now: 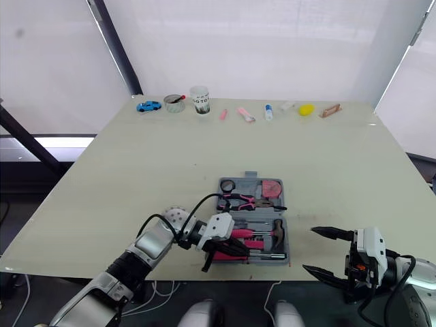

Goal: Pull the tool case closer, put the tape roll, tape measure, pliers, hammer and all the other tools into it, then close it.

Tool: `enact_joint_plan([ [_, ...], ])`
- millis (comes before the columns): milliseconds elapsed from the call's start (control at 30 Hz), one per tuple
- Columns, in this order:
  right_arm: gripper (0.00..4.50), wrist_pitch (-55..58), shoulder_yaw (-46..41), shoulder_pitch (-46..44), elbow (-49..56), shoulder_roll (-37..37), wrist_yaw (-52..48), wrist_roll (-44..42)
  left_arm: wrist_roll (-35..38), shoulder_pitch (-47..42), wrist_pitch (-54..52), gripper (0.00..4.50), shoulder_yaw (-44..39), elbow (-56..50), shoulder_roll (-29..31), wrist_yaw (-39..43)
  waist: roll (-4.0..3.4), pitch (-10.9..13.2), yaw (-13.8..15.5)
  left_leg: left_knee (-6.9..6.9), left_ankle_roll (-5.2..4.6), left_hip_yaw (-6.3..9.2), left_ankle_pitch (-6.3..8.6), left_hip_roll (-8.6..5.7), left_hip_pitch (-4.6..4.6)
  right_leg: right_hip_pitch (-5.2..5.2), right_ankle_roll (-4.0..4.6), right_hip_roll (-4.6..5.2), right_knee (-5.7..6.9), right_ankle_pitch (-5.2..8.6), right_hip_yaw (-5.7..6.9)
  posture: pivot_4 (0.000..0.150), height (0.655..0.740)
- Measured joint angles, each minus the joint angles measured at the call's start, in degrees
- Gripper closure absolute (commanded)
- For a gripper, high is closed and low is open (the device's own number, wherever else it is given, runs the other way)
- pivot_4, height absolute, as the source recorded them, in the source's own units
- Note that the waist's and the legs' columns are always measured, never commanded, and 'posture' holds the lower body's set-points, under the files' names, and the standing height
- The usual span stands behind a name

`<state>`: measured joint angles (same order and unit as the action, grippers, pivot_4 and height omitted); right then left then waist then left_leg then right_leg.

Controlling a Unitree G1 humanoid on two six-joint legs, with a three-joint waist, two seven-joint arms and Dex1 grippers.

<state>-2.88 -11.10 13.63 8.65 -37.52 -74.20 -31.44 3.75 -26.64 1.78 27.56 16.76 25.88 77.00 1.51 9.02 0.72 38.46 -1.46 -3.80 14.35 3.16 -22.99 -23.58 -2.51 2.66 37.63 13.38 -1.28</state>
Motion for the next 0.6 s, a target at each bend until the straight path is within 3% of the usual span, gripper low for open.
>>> enact_joint_plan([
  [600, 0.00, -0.3, 0.0, 0.4, 0.0, 0.0, 0.7, -0.1, 1.6, 3.3, 0.7, 4.38, -2.1, 0.1, -1.1, -1.3, -0.12, -0.1, 0.0, -0.02, 0.00, -0.03, 0.00, 0.02, 0.05, 0.02, 0.00, 0.01, 0.00, 0.00, -0.01, 0.150, 0.7400],
])
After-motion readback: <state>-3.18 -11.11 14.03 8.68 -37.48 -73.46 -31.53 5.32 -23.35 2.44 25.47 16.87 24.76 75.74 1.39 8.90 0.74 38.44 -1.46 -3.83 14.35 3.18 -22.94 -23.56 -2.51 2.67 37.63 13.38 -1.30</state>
